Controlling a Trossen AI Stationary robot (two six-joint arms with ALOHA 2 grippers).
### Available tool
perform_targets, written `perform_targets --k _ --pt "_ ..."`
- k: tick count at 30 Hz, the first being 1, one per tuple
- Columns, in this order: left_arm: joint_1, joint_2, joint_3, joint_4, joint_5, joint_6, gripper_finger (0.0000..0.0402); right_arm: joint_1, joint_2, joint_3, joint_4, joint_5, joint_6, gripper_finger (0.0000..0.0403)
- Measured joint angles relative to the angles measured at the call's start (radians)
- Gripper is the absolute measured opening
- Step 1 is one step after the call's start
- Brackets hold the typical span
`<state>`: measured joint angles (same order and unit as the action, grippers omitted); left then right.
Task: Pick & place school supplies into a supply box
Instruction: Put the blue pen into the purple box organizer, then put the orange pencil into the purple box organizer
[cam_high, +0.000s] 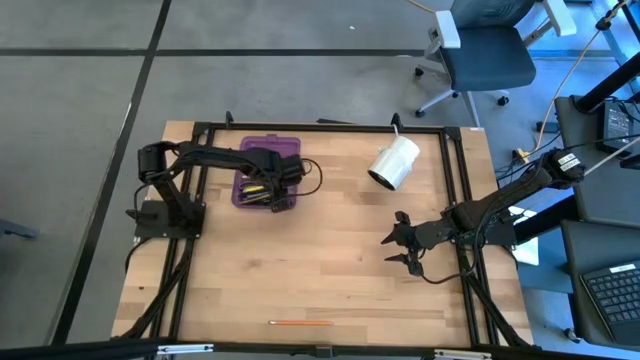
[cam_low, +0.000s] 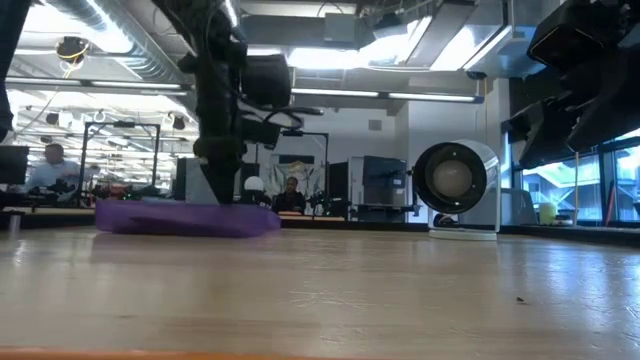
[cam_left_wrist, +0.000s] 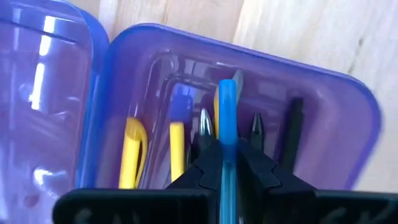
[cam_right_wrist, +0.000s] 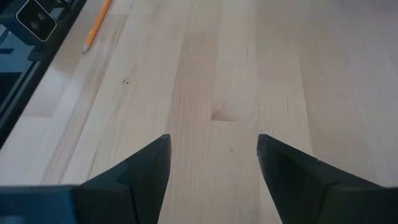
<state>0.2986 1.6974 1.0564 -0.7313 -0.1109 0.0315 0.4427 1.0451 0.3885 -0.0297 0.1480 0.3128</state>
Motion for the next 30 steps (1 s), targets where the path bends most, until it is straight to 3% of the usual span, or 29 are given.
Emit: perform_targets --k 13,21,30 --pt "0.067 -0.005 -0.085 0.1 0.023 0.001 0.0019 0.0 0.0 0.0 0.0 0.0 -0.001 0.0242" --pt "0.063 -0.015 -0.091 0.092 0.034 -0.034 0.006 0.0 0.0 0.0 0.0 0.0 -0.002 0.0242" --pt "0.055 -0.194 -0.09 0.023 0.055 -0.149 0.0111 0.0 0.0 0.0 0.0 0.0 -0.002 0.0242"
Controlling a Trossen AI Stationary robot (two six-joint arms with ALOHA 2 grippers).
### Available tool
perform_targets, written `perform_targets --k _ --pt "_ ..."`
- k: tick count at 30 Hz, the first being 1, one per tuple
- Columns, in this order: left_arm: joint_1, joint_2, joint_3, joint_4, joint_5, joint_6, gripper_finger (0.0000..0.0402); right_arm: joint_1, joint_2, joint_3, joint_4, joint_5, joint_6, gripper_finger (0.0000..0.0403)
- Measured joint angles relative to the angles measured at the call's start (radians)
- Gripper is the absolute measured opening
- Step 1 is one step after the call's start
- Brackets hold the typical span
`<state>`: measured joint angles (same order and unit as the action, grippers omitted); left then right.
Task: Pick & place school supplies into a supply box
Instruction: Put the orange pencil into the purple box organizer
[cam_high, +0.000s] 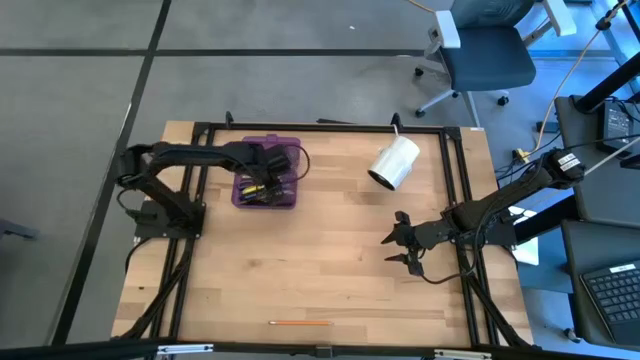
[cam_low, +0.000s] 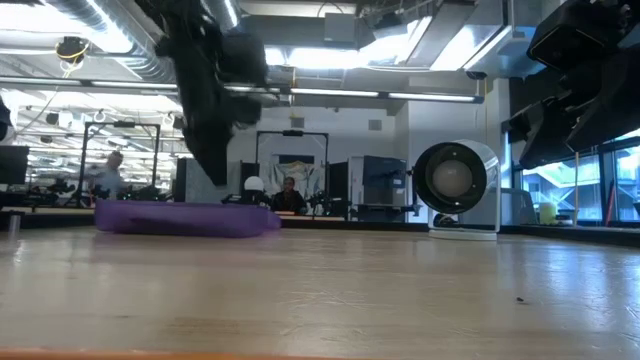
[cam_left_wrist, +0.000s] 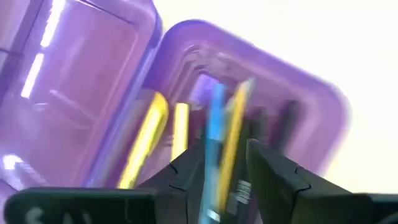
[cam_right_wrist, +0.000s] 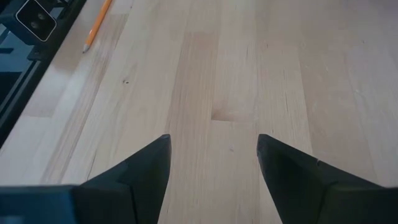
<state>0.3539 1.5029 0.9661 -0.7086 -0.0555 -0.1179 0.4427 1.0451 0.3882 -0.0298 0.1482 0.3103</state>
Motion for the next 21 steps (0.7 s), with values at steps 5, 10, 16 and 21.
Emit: perform_targets --k 5,10,16,21 --pt "-0.088 -0.139 0.002 0.027 0.126 -0.154 0.0117 0.0 0.0 0.0 0.0 0.0 0.0 0.0242" --pt "-0.336 -0.181 0.002 0.237 0.127 -0.209 0.0108 0.0 0.0 0.0 0.0 0.0 0.0 0.0242" --pt "-0.634 -0.159 0.004 0.502 -0.027 -0.241 0.0092 0.0 0.0 0.0 0.008 0.001 0.001 0.0242" --pt "-0.848 -0.085 0.1 0.462 -0.225 -0.302 0.0073 0.0 0.0 0.0 0.019 0.002 0.008 0.0242"
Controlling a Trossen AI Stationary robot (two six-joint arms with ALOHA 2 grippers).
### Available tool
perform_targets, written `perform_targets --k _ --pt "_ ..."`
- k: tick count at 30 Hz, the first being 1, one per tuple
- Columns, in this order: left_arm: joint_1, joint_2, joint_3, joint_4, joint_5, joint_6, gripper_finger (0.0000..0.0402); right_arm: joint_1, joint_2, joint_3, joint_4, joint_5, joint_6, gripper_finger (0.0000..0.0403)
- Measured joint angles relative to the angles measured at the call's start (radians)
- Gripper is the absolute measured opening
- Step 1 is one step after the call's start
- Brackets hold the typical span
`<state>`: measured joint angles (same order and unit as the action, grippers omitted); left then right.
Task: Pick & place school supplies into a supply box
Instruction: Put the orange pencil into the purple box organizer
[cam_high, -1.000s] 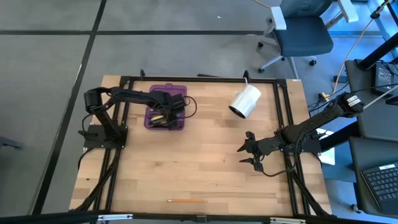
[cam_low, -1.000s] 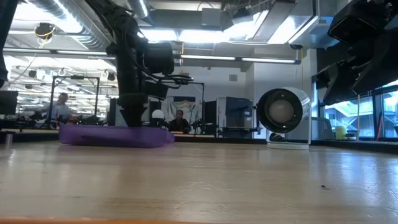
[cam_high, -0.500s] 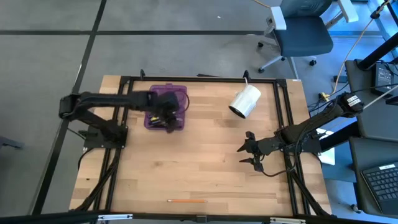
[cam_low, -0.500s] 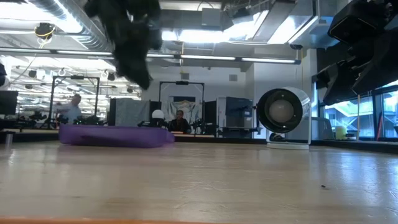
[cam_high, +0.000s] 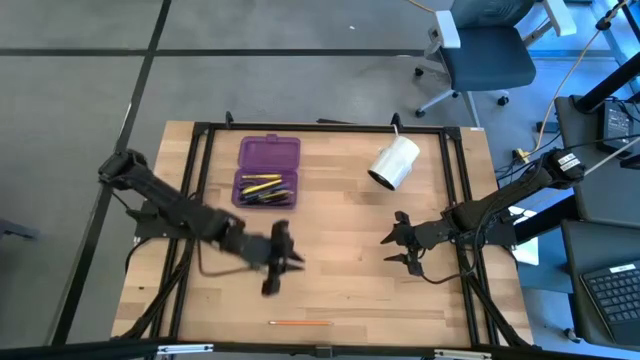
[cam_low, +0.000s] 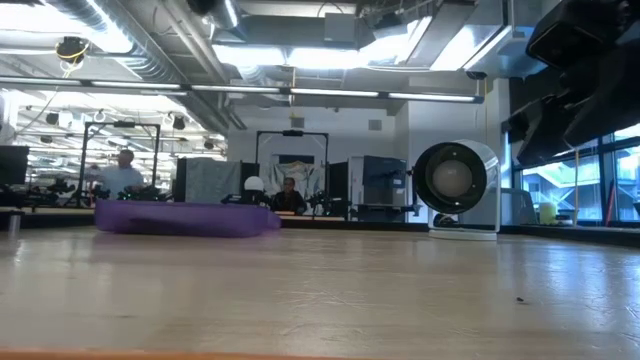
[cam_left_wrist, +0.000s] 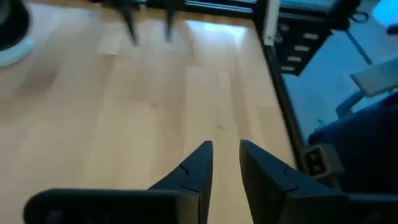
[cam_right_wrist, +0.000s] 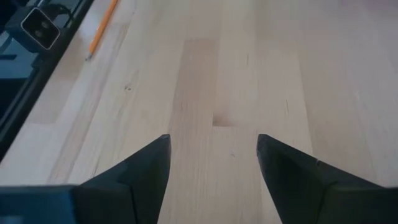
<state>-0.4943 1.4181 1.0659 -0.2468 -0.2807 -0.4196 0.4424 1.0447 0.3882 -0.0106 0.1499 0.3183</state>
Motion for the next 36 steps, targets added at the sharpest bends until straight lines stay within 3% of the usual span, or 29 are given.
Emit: perform_targets --k 6,12,18,24,29,36 --pt "-0.155 0.188 0.227 -0.209 -0.119 -0.095 0.0045 0.0 0.0 0.0 0.0 0.075 0.072 0.0242" --pt "-0.229 0.399 0.416 -0.492 -0.087 -0.308 0.0016 0.0 0.0 0.0 -0.001 0.093 0.134 0.0242" --pt "-0.265 0.517 0.428 -0.465 -0.001 -0.473 0.0002 0.0 0.0 0.0 0.0 0.093 0.149 0.0242" --pt "-0.268 0.562 0.427 -0.469 0.138 -0.487 0.0008 0.0 0.0 0.0 0.006 0.093 0.149 0.0242" --pt "-0.251 0.562 0.427 -0.47 0.093 -0.484 0.0031 0.0 0.0 0.0 0.006 0.093 0.149 0.0242" --pt "-0.236 0.559 0.427 -0.477 0.068 -0.488 0.0095 0.0 0.0 0.0 0.006 0.094 0.148 0.0242"
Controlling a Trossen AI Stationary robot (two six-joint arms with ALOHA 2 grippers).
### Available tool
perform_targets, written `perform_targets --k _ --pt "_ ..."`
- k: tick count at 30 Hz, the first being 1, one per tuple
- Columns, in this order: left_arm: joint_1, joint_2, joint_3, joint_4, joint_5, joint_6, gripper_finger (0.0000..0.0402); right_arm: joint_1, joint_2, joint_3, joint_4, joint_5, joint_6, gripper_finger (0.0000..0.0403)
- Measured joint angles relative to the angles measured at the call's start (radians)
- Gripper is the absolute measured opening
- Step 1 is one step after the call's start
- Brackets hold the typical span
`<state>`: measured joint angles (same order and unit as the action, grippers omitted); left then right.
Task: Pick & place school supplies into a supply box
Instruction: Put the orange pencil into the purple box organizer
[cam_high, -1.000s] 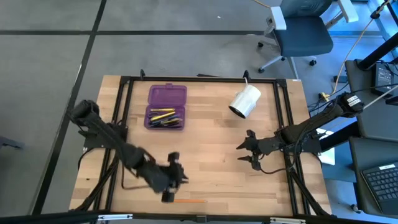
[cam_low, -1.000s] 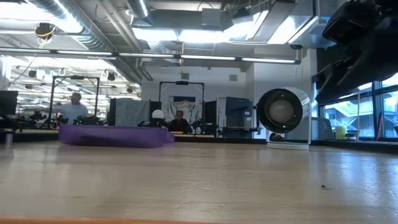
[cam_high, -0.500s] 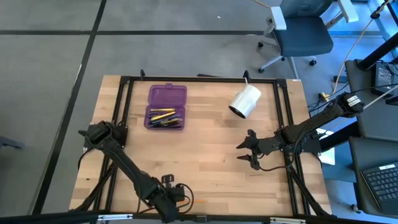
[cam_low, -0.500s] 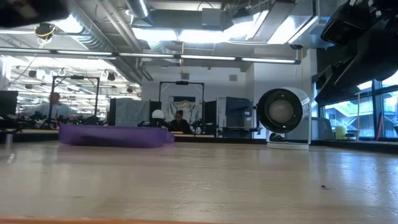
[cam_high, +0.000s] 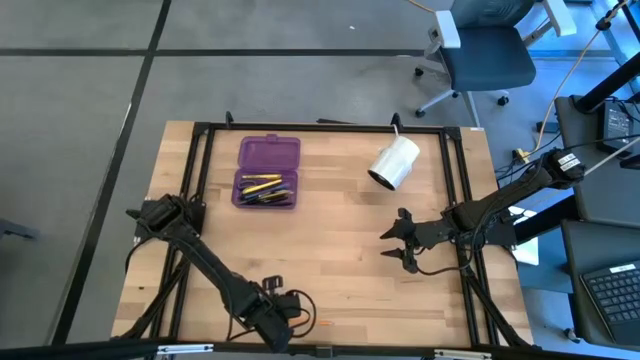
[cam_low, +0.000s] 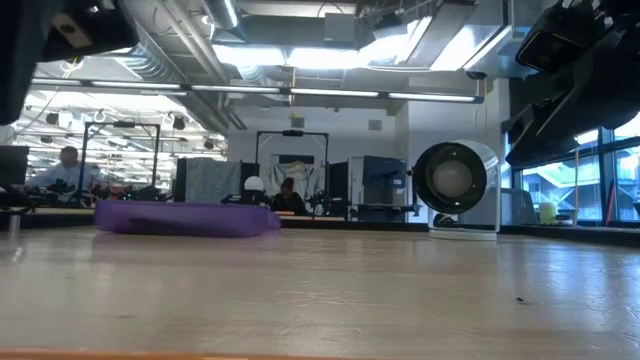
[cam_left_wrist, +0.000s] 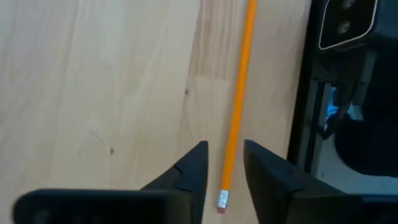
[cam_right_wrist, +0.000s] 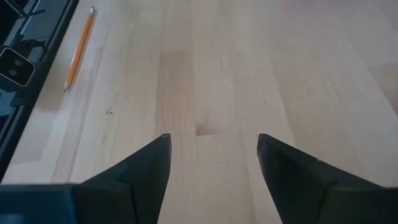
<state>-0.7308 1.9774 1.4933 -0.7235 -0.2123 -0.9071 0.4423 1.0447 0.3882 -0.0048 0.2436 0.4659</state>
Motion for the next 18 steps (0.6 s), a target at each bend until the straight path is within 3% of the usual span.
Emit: perform_targets --k 8,18 --pt "0.0 0.0 0.0 0.02 0.123 -0.136 0.0133 0.0 0.0 0.0 0.0 0.0 -0.005 0.0242" --pt "-0.036 0.0 0.0 -0.002 0.129 -0.154 0.0131 0.0 0.0 0.0 0.0 0.079 -0.004 0.0242"
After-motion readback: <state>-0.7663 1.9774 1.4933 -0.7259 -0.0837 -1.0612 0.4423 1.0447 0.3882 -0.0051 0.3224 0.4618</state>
